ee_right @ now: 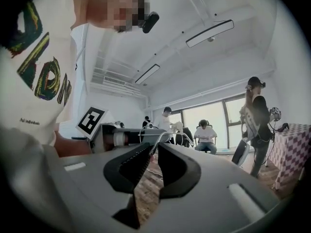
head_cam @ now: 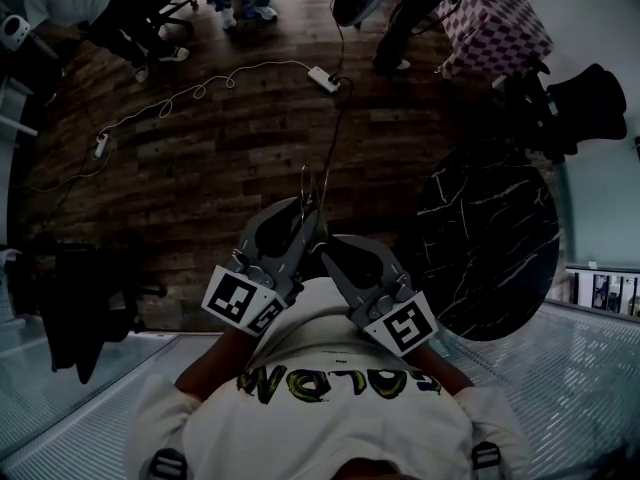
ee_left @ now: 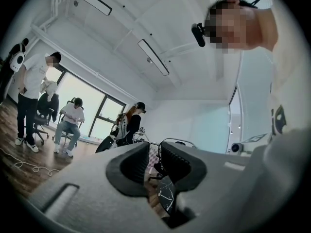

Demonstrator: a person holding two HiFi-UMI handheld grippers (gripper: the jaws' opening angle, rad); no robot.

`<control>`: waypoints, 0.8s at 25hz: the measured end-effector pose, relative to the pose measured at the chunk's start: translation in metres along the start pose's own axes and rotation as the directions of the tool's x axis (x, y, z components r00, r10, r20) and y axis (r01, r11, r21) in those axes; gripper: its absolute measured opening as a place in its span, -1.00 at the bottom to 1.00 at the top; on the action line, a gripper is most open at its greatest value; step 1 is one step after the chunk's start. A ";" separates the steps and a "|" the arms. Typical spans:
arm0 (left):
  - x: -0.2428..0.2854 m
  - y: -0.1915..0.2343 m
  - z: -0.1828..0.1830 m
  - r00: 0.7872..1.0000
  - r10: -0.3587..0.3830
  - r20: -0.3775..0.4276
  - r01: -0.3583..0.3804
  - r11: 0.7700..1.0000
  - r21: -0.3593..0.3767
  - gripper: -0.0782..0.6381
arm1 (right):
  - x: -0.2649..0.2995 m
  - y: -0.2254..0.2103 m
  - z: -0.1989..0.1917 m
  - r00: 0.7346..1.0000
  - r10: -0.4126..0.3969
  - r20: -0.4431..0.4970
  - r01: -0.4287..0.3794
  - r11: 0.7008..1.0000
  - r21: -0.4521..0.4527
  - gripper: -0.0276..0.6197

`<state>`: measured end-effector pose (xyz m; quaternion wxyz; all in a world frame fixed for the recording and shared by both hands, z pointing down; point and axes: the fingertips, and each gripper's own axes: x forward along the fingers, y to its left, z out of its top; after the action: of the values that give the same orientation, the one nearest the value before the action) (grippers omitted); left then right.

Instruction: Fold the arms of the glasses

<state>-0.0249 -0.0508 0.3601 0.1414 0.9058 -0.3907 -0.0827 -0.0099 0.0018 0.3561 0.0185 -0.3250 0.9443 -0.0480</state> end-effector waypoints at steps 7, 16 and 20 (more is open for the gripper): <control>-0.001 0.006 -0.003 1.000 0.010 -0.006 -0.010 1.000 0.007 -0.56 | 0.003 0.007 -0.003 1.000 0.019 -0.018 -0.020 1.000 -0.021 -0.49; -0.005 0.025 0.002 0.999 0.052 0.004 -0.052 0.998 0.025 -0.56 | -0.002 0.005 0.004 1.000 0.014 -0.012 -0.014 1.000 -0.025 -0.35; -0.005 0.027 0.001 0.999 0.053 0.000 -0.053 0.998 0.029 -0.56 | -0.006 -0.005 0.011 1.000 -0.017 0.001 0.017 0.999 -0.033 -0.42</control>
<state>-0.0469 -0.0652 0.3679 0.1305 0.8972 -0.4155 -0.0729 -0.0009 0.0008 0.3457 0.0133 -0.3332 0.9422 -0.0326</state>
